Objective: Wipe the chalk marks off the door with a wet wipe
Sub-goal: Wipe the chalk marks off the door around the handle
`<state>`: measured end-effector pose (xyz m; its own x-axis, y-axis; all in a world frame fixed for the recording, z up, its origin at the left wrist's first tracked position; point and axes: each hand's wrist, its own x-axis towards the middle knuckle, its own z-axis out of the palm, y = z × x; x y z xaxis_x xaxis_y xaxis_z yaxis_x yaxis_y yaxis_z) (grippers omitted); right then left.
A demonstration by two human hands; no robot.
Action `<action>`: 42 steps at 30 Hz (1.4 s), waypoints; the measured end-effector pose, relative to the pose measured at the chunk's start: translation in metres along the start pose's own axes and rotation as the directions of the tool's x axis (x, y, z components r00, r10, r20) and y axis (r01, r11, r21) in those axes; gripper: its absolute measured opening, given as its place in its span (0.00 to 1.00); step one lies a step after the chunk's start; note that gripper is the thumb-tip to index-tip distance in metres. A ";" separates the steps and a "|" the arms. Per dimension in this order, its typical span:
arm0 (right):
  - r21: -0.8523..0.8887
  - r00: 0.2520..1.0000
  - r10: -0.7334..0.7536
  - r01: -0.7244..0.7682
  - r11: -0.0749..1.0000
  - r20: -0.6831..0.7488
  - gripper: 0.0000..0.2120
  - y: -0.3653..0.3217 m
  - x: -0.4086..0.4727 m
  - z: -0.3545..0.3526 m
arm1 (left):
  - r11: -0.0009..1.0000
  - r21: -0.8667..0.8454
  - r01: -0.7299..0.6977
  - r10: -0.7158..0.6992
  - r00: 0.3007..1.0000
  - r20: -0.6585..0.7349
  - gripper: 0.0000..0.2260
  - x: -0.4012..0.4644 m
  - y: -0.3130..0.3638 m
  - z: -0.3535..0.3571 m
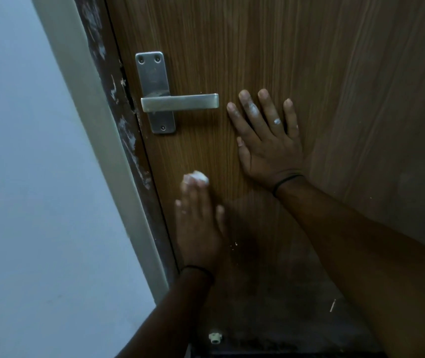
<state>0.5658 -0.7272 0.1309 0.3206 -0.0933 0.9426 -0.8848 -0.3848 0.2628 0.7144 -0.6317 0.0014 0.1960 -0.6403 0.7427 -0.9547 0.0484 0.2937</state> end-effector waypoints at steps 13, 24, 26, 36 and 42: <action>0.012 1.000 0.000 0.000 1.000 0.012 0.25 -0.002 0.001 -0.008 | 0.971 -0.049 0.235 -0.239 0.966 -0.095 0.30 0.004 -0.024 0.004; -0.024 1.000 -0.007 0.007 1.000 -0.010 0.25 -0.001 0.001 -0.003 | 0.998 0.057 -0.031 0.038 0.989 -0.141 0.28 0.063 -0.009 -0.024; -0.018 1.000 -0.009 0.008 1.000 -0.015 0.26 0.000 0.000 -0.001 | 0.998 0.050 -0.034 0.042 0.984 -0.174 0.28 0.075 0.001 -0.029; -0.005 0.999 -0.029 0.029 1.000 0.019 0.26 0.001 -0.002 -0.001 | 0.939 0.103 -0.327 0.310 0.939 0.151 0.26 0.023 0.014 -0.012; 0.056 0.996 -0.010 0.005 0.998 0.083 0.23 -0.002 0.000 -0.015 | 0.917 0.048 -0.395 0.377 0.901 0.213 0.27 0.035 0.012 -0.044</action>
<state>0.5621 -0.7126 0.1335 0.3560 -0.1658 0.9196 -0.8627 -0.4365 0.2553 0.7193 -0.6199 0.0569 -0.2308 -0.7225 0.6518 -0.9641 0.2604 -0.0528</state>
